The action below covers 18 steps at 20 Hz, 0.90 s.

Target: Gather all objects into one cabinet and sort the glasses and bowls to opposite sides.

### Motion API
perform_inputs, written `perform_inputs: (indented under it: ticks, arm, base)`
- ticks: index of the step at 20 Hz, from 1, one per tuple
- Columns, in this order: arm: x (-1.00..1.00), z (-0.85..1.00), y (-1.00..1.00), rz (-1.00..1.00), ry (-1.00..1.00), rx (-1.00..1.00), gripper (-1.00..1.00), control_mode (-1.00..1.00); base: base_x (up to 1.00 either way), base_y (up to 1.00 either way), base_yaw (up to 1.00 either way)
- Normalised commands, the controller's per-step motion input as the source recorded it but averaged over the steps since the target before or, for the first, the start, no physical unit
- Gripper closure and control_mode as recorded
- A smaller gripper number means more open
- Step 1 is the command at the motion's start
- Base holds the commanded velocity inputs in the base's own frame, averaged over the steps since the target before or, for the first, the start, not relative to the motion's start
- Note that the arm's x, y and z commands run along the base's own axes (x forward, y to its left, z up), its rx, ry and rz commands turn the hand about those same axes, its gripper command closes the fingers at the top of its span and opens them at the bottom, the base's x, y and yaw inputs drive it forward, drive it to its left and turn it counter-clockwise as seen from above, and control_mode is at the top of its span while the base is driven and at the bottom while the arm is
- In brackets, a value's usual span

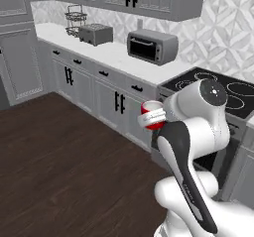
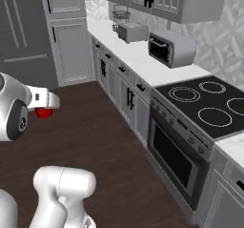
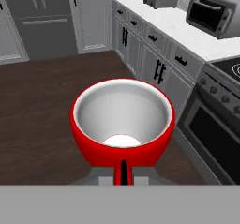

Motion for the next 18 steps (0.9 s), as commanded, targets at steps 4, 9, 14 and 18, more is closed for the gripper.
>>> perform_inputs:
  ticks: [4,9,14,18]
  arm:
    - [0.0,0.0,0.0,0.0,0.0,0.0,1.0,1.0]
    - [0.0,0.0,0.0,0.0,0.0,0.0,1.0,1.0]
    - [0.0,0.0,0.0,0.0,0.0,0.0,1.0,1.0]
    - [0.0,0.0,0.0,0.0,0.0,0.0,1.0,1.0]
  base:
    - [0.18,0.62,0.5]
    - [0.36,0.28,0.51]
    - [0.75,0.0,0.49]
    - [0.86,-0.01,0.47]
